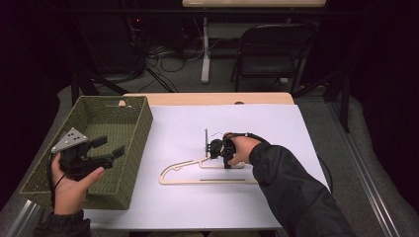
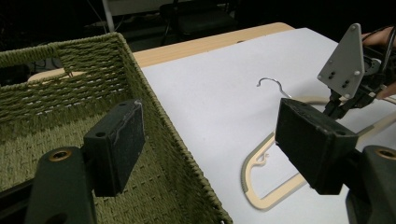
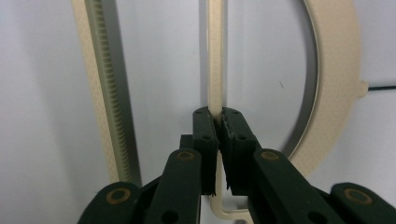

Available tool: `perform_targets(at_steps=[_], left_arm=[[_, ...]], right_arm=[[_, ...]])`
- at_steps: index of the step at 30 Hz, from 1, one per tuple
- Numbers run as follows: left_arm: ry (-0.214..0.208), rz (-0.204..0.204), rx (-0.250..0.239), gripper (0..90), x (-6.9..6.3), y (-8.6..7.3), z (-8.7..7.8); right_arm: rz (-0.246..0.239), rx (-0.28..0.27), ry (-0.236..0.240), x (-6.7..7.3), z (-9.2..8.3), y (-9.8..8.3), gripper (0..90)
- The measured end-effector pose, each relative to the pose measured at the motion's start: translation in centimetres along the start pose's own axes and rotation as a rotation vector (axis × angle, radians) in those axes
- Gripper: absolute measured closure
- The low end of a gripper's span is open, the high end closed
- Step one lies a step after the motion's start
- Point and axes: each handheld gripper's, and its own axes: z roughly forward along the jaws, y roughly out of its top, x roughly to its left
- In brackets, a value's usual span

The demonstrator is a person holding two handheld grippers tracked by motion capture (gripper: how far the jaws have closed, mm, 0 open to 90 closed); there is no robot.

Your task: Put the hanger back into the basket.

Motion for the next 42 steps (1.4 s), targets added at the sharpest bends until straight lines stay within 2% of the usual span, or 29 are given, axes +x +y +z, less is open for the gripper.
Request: perform_targets(at_steps=[5,12,22,29,33,38,42], left_arm=[[-0.001,-0.003,0.001,24.3,0.0,-0.1,0.1],[-0.002,-0.004,0.004,24.4,0.0,0.0,0.2],[-0.016,0.025,0.018,24.8,-1.0,0.6,0.5],[-0.054,0.036,0.051,24.7,-2.0,0.8,1.1],[-0.083,0.052,0.076,24.8,-2.8,1.1,1.7],[-0.133,0.072,0.132,28.5,-4.0,1.5,2.8],[-0.178,0.092,0.171,29.3,-5.0,1.7,4.0]], right_arm=[[-0.024,0.002,0.001,0.3,-0.3,-0.1,85.8],[-0.014,-0.015,0.012,0.5,-1.1,-0.5,85.9],[-0.042,-0.054,-0.045,1.8,-3.5,-1.3,86.0],[-0.072,-0.072,-0.096,2.9,-4.4,-1.5,85.9],[-0.108,-0.083,-0.129,3.7,-4.9,-1.3,85.9],[-0.152,-0.095,-0.203,5.2,-5.6,-1.1,85.9],[-0.201,-0.090,-0.292,6.8,-6.3,-1.2,85.9]])
